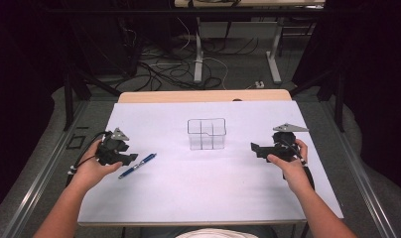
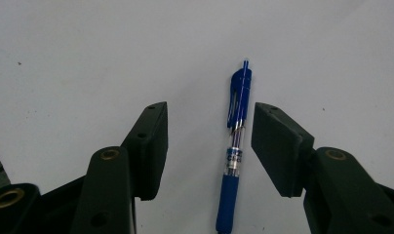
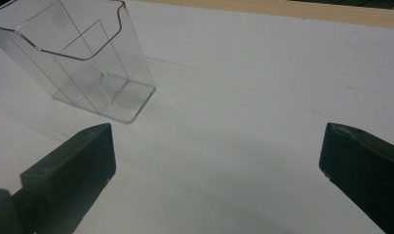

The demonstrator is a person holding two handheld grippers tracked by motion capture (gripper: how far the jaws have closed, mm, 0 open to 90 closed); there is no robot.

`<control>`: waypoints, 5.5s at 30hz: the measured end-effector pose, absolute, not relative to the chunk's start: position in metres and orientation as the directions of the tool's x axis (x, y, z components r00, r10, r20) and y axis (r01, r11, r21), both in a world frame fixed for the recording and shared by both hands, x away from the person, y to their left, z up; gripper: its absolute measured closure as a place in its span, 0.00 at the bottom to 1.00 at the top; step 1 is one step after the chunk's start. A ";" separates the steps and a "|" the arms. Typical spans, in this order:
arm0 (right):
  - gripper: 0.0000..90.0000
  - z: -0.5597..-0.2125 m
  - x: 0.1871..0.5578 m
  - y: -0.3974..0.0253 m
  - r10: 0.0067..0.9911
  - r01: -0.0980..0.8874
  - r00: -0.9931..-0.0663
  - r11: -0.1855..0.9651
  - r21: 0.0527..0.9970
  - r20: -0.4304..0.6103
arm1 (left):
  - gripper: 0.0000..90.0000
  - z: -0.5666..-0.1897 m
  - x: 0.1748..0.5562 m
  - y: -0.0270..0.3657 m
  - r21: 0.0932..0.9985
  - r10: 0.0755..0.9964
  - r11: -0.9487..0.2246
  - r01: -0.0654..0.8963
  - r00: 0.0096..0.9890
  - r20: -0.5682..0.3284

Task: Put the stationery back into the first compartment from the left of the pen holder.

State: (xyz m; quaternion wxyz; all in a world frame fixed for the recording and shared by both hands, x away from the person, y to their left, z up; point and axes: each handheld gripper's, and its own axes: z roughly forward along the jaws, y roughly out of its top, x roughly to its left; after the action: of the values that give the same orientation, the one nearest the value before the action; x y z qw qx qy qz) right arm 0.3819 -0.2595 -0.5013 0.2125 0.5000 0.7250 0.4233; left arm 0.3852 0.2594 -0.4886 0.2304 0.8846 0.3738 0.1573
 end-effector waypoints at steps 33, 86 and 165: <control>0.00 -0.505 0.386 -0.265 0.898 0.570 -0.414 0.131 0.811 0.146 | 0.74 -0.524 0.400 0.235 0.352 0.703 -0.680 0.643 0.708 0.065; 0.01 -0.504 0.385 -0.266 0.898 0.560 -0.415 0.129 0.818 0.143 | 0.88 -0.492 0.386 0.221 0.436 0.679 -0.697 0.569 0.719 0.148; 0.07 -0.464 0.387 -0.215 0.729 0.528 -0.684 0.458 0.715 0.038 | 0.88 -0.459 0.296 0.089 -0.236 -0.359 -0.838 -0.492 0.170 0.918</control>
State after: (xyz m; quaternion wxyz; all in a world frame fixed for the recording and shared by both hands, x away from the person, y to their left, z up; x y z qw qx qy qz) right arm 0.3866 -0.2154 -0.4644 0.1384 0.3727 0.8426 0.3632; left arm 0.2962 0.0886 -0.4589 0.0574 0.7626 -0.2788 0.5809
